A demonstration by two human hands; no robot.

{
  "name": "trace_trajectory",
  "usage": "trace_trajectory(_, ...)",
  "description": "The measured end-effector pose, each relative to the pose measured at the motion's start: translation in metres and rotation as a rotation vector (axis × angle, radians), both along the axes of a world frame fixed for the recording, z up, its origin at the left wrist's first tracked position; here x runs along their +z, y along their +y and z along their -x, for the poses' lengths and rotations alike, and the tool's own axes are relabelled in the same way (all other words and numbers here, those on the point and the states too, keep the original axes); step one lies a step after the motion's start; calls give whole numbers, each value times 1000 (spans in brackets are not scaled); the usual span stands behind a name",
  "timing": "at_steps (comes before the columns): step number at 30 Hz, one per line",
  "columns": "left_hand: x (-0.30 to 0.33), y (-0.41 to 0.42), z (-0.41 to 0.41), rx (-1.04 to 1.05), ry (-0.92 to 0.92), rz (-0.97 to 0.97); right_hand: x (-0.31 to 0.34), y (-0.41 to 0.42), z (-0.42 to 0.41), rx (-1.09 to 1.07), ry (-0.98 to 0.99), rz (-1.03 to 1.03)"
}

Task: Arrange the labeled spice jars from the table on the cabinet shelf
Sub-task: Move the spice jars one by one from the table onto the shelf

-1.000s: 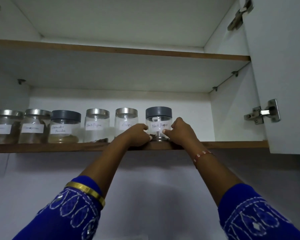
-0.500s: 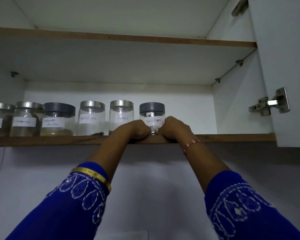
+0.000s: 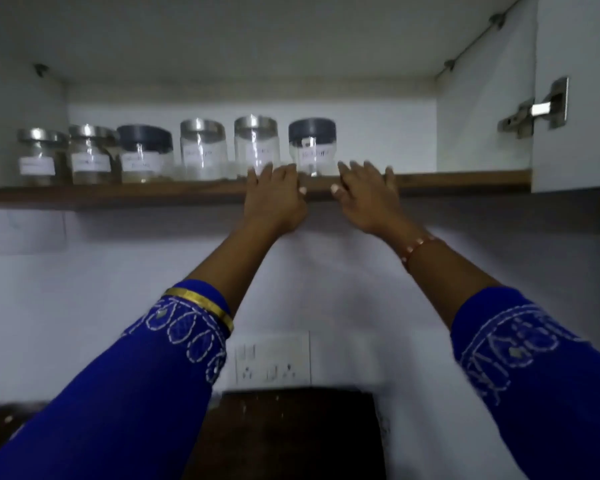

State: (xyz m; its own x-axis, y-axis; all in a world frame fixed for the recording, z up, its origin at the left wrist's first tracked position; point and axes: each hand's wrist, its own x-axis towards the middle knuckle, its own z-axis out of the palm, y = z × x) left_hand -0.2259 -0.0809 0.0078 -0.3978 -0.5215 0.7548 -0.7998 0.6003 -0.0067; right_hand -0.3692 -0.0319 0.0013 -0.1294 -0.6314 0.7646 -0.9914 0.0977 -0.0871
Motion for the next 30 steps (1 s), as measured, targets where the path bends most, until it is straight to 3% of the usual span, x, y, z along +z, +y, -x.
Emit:
trace_trajectory(6, -83, 37, -17, -220, 116, -159, -55, 41, -12, 248, -272, -72)
trace_trajectory(16, -249, 102, -47, -339, 153, -445, -248, 96, -50, 417, -577, -216)
trace_trajectory(25, -382, 140, -107, -239, 339, -865, -404, 136, -116, 460, -1034, -531)
trace_trajectory(30, -440, 158, -134, -161, 525, -1113, -464, 157, -149, 386, -1065, -711)
